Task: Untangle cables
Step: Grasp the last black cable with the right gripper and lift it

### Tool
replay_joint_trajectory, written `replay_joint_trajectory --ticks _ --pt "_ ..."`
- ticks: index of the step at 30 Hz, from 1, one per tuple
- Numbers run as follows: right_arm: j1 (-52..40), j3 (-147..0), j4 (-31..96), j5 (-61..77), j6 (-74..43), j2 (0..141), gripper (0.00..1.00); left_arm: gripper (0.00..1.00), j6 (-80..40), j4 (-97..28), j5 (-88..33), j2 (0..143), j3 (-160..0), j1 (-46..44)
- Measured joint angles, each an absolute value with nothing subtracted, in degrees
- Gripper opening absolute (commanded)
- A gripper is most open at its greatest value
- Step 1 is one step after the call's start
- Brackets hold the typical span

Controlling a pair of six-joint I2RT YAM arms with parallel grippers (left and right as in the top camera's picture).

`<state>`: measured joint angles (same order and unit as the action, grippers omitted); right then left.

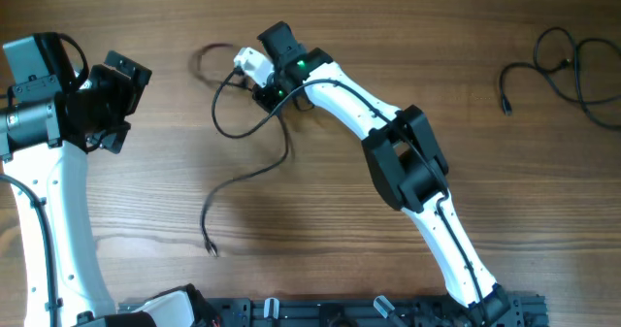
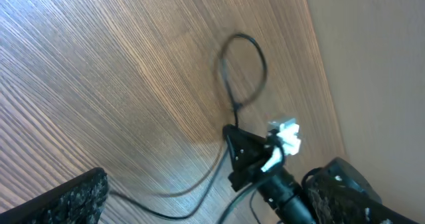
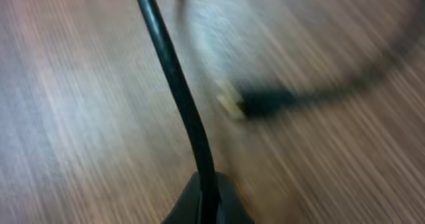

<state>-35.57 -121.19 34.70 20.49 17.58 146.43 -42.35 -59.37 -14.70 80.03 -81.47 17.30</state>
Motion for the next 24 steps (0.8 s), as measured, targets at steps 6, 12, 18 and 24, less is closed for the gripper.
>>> replay_joint_trajectory --ticks 6,12,18,24 --pt "-21.23 -120.25 39.99 20.43 5.85 122.21 0.04 1.00 -42.52 -56.95 -14.68 80.03 -81.36 14.61" --pt "0.27 -121.38 40.71 20.21 3.90 97.91 0.04 1.00 -42.74 -48.45 -14.92 81.95 -81.28 3.60" --pt "20.25 -121.38 45.36 16.99 -2.39 93.27 0.04 1.00 -42.74 -43.88 -14.81 87.72 -81.28 -6.17" --pt "27.49 -121.27 54.08 6.81 -11.81 100.99 0.04 1.00 -43.62 -39.94 -14.90 92.62 -81.28 -16.73"
